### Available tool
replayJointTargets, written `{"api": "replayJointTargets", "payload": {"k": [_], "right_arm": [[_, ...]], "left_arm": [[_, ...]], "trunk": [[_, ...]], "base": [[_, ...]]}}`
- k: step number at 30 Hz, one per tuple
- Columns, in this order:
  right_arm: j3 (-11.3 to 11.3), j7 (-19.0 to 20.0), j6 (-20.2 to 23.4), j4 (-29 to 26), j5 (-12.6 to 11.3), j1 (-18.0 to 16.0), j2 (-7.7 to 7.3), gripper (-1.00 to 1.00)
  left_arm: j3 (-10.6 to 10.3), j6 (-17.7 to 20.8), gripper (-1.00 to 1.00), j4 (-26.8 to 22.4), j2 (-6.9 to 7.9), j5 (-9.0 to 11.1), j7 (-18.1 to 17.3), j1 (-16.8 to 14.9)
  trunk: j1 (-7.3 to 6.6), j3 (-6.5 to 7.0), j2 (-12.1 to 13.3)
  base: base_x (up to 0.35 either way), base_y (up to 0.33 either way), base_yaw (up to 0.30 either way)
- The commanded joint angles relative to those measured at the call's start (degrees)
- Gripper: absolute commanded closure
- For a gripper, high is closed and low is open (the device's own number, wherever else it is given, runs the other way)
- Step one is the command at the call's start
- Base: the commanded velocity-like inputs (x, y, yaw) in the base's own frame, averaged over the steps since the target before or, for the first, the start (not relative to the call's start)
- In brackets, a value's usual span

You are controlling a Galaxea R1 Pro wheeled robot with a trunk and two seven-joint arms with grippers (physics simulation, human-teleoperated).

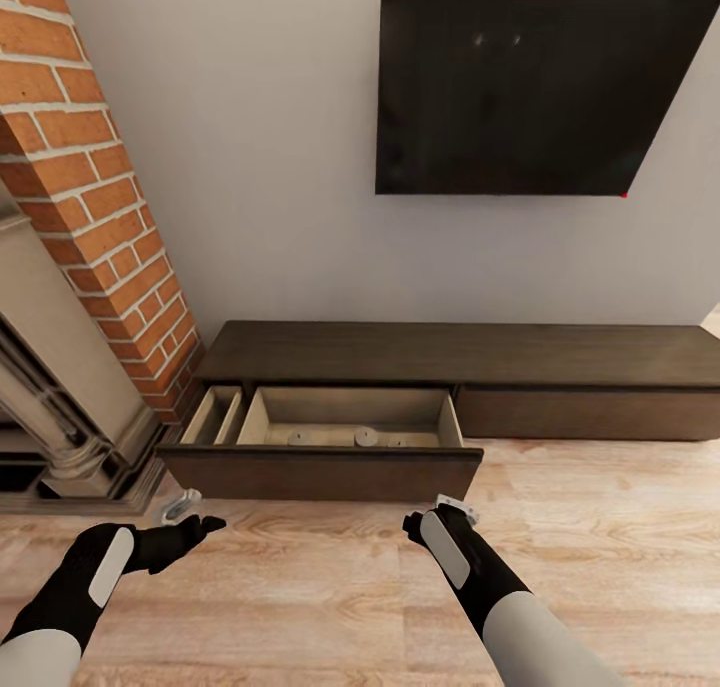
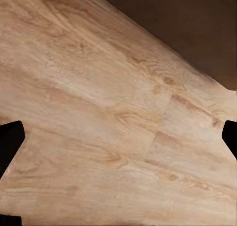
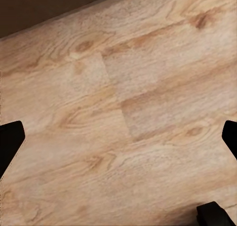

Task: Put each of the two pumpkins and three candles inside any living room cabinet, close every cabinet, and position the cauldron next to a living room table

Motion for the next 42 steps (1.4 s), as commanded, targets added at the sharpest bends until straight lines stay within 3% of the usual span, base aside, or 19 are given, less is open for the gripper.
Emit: {"api": "replayJointTargets", "payload": {"k": [1,5,8,14,18,22,26,29,32,42], "right_arm": [[0.42,0.02,-1.73,0.16,0.00,0.00,-0.02,-1.00],[3.28,0.01,-2.52,0.24,0.00,0.00,-0.37,-1.00],[5.25,0.01,-3.24,0.27,0.02,0.00,-0.49,-1.00],[6.14,0.08,-8.23,0.56,0.25,0.04,-0.69,-1.00],[6.48,0.32,-11.55,1.13,3.13,0.08,-0.89,-1.00],[6.72,2.64,-14.65,1.76,5.58,0.08,-0.90,-1.00],[6.78,5.79,-18.41,4.71,6.38,0.09,-0.85,-1.00],[6.85,6.69,-22.74,7.15,6.56,0.09,-0.71,-1.00],[6.88,7.02,-26.01,9.34,6.64,0.08,-0.73,-1.00],[7.06,11.70,-29.68,12.64,7.84,0.09,-0.86,-1.00]], "left_arm": [[-0.03,-3.62,-1.00,0.06,-1.91,0.12,7.43,-0.01],[-0.33,-7.71,-1.00,0.28,-3.34,0.10,11.53,-0.01],[-2.79,-10.95,-1.00,0.38,-3.82,0.10,12.74,-0.01],[-7.17,-16.47,-1.00,1.66,-4.57,0.19,13.14,-0.01],[-8.27,-21.63,-1.00,4.46,-6.46,-0.22,13.45,-0.01],[-9.59,-29.29,-1.00,7.01,-8.06,-2.56,16.06,-0.01],[-12.37,-35.68,-1.00,9.36,-10.43,-7.22,22.64,-0.01],[-13.09,-37.27,-1.00,9.96,-11.00,-8.68,25.55,-0.01],[-13.37,-37.92,-1.00,10.07,-11.19,-9.10,26.29,-0.01],[-13.54,-40.41,-1.00,10.15,-11.27,-9.30,26.46,-0.01]], "trunk": [[0.23,-0.18,-0.42],[1.10,-0.90,-2.02],[1.76,-1.44,-3.22],[3.08,-2.52,-5.63],[3.96,-3.24,-7.23],[4.84,-3.95,-8.84],[5.72,-4.67,-10.44],[6.38,-5.21,-11.65],[7.03,-5.75,-12.85],[9.23,-7.55,-16.86]], "base": [[0.000,0.000,0.000],[0.000,0.000,0.000],[0.000,0.000,0.000],[0.000,0.000,0.000],[0.000,0.000,0.000],[0.000,0.000,0.000],[0.000,0.000,0.000],[0.000,0.000,0.000],[0.000,0.000,0.000],[0.000,0.000,0.000]]}}
